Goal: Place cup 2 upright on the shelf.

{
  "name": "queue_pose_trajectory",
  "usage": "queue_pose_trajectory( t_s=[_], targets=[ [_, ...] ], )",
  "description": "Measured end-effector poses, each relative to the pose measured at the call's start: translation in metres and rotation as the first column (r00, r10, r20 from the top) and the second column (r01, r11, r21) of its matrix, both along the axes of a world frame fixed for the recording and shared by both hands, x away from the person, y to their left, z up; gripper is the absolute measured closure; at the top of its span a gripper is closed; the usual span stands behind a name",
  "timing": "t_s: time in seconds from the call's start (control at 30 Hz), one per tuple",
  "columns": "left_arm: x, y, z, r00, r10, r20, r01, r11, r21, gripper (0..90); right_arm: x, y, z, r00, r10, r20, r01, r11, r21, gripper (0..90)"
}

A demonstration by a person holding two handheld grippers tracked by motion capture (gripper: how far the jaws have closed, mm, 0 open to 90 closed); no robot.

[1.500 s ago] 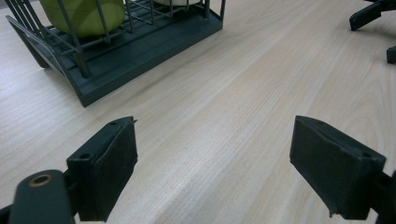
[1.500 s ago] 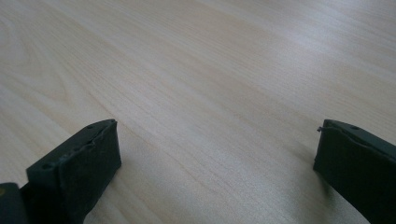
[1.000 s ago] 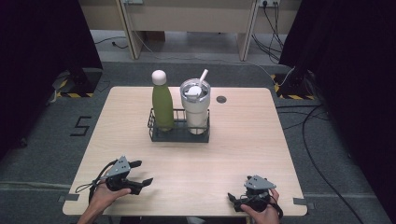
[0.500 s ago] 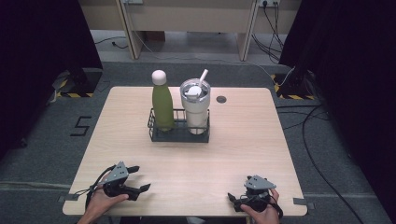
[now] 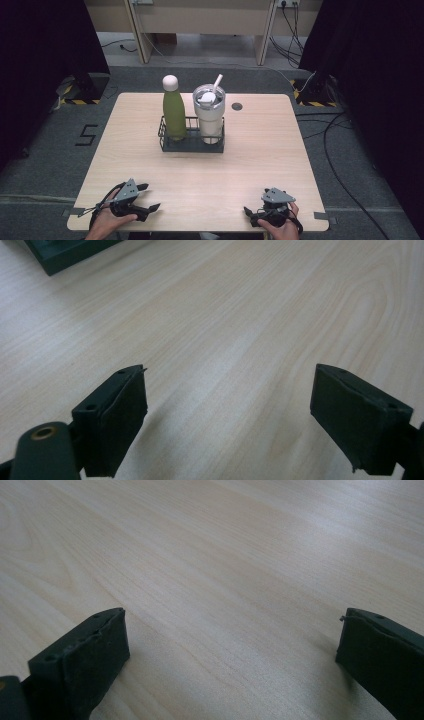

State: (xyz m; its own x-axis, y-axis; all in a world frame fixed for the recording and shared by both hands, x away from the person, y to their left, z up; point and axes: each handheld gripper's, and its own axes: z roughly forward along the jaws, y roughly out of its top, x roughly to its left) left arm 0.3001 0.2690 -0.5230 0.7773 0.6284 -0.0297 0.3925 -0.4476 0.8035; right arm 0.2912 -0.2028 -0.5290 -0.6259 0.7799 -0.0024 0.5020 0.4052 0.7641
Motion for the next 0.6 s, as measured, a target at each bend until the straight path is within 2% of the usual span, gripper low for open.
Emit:
queue_pose_trajectory(
  t_s=[0.2,0.27,0.3,0.4,0.6],
  targets=[
    [-0.0022,0.0000,-0.0007,1.0000,0.007,-0.005,-0.007,0.9997,0.023,14.9,0.0000,0.0001,-0.0002,1.0000,0.000,0.002,0.000,1.000,0.001,0.6],
    [-0.0031,-0.0018,-0.0021,0.9999,0.009,-0.011,-0.008,0.9970,0.077,14.9,0.0000,0.0001,-0.0002,1.0000,0.000,0.002,0.000,1.000,0.001,0.6],
    [-0.0034,-0.0022,-0.0022,0.9999,0.008,-0.012,-0.007,0.9962,0.087,14.4,0.0000,0.0001,-0.0001,1.0000,0.001,0.000,-0.001,1.000,0.000,0.6],
    [-0.0022,-0.0006,-0.0026,0.9990,0.012,-0.043,-0.009,0.9974,0.071,14.3,-0.0001,0.0002,-0.0002,1.0000,0.001,0.002,-0.001,1.000,0.002,0.6],
    [-0.0013,0.0000,-0.0028,0.9990,0.013,-0.044,-0.010,0.9977,0.067,14.2,-0.0001,0.0001,-0.0002,1.0000,0.004,0.003,-0.004,1.000,0.001,0.6]
  ],
)
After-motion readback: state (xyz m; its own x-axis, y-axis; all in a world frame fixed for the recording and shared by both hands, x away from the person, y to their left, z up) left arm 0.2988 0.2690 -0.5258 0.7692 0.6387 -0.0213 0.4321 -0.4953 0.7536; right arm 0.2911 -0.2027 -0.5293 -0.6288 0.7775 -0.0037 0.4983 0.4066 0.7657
